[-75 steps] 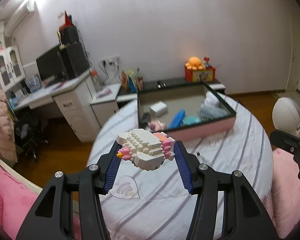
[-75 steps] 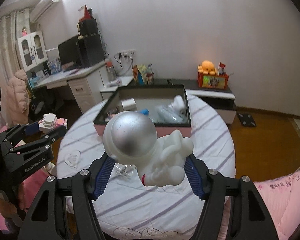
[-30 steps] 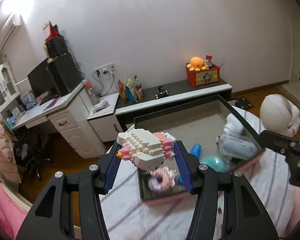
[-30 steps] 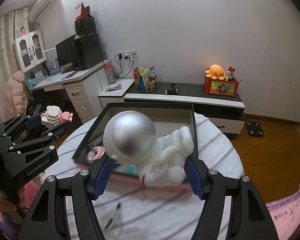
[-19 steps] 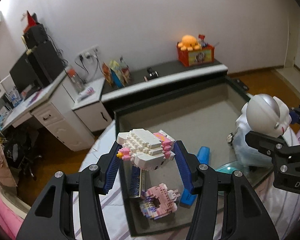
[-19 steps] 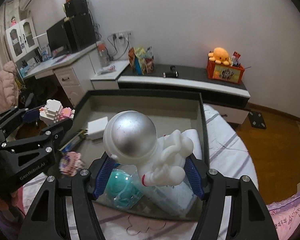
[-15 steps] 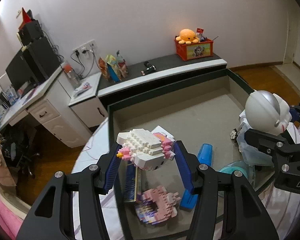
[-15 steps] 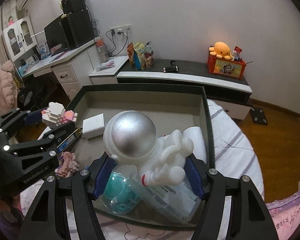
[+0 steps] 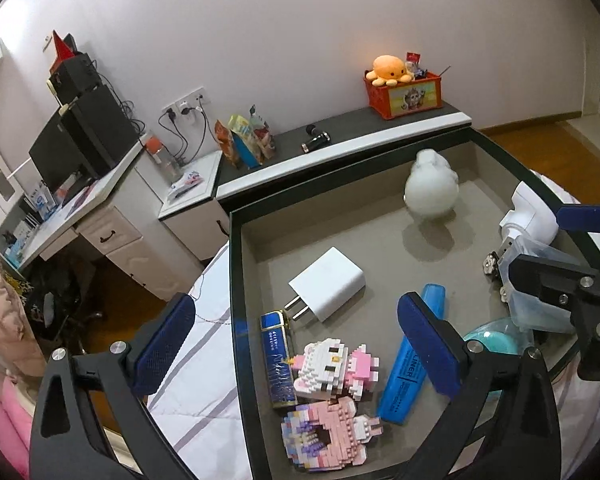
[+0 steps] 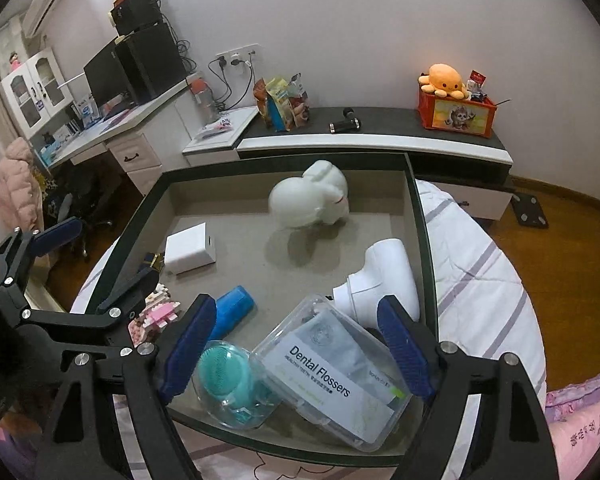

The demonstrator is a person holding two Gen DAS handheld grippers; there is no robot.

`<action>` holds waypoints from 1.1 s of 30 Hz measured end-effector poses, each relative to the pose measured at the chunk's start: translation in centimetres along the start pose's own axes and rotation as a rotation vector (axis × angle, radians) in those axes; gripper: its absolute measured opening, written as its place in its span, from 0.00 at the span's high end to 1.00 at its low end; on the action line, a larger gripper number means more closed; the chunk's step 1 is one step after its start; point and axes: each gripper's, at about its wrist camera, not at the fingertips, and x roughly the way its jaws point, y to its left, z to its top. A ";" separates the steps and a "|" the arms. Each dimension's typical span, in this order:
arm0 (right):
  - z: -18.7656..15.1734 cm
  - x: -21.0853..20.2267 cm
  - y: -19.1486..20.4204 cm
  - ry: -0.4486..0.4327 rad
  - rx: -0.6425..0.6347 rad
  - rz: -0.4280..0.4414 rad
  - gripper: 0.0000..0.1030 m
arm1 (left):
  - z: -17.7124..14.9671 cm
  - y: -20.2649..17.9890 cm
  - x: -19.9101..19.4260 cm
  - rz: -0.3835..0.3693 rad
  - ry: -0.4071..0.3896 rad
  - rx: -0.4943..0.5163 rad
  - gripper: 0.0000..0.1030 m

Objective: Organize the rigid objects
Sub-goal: 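Withdraw both tools from the box toward the glass bottle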

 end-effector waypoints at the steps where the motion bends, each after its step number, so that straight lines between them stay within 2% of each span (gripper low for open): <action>1: 0.0 0.0 0.0 -0.001 -0.001 -0.002 0.18 | 0.0 0.0 0.1 -0.002 0.002 0.001 0.01; 13: 0.1 0.2 0.1 0.017 0.001 0.001 0.18 | 0.1 0.5 -0.1 -0.007 0.012 -0.026 0.01; 18: 0.0 -1.6 0.4 -0.009 0.002 -0.011 0.18 | 0.0 0.9 -1.7 -0.001 -0.016 -0.038 0.01; 25: -0.9 -6.5 2.2 -0.083 -0.034 -0.045 0.18 | -1.0 1.7 -6.5 -0.005 -0.081 -0.067 0.01; 28: -1.9 -9.2 3.0 -0.119 -0.039 -0.046 0.18 | -1.9 2.0 -9.3 0.018 -0.116 -0.079 0.01; 33: -4.4 -13.3 4.3 -0.167 -0.057 -0.071 0.18 | -3.8 2.3 -14.4 0.006 -0.163 -0.111 0.01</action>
